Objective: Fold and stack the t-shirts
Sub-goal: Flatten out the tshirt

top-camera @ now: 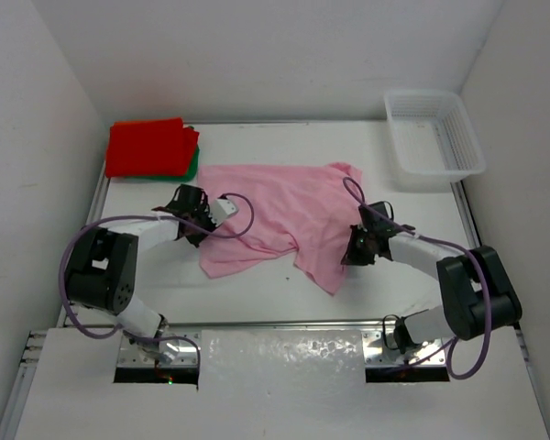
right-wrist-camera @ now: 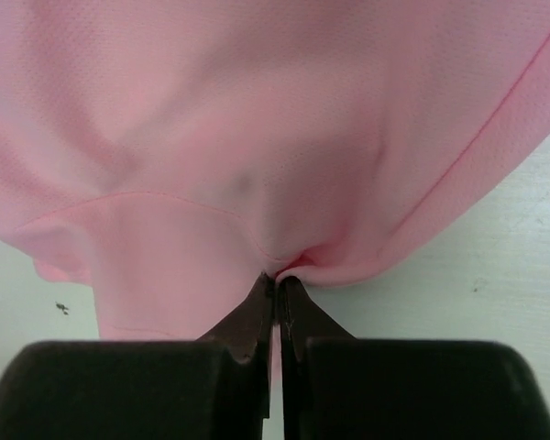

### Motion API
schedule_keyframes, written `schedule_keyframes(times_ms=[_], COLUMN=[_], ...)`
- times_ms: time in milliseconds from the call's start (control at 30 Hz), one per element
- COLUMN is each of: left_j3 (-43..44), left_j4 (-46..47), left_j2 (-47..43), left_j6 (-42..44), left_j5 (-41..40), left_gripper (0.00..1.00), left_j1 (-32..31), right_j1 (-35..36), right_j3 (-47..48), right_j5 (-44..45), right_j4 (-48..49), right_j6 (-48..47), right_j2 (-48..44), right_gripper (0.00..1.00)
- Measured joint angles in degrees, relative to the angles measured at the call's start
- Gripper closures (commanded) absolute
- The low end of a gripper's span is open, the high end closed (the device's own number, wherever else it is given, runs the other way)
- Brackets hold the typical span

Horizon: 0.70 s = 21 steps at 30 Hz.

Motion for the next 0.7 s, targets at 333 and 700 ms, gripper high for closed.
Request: schedule_keyframes(times_ms=[333, 700], left_j3=[4.2, 31.8], left_j4=[-12.3, -30.8], left_j2=[-13.4, -22.9], left_j6=[-0.2, 0.4], left_j5=[-2.0, -2.5], left_gripper=[1.00, 1.00], left_j1=[0.1, 0.1], right_j1=[-3.2, -3.2], right_j3=[6.0, 28.3], right_j5=[4.0, 12.8], right_j4=[-9.0, -21.7], right_j6=[-2.8, -12.5], right_j2=[-15.3, -31.7], right_gripper=[1.00, 1.00])
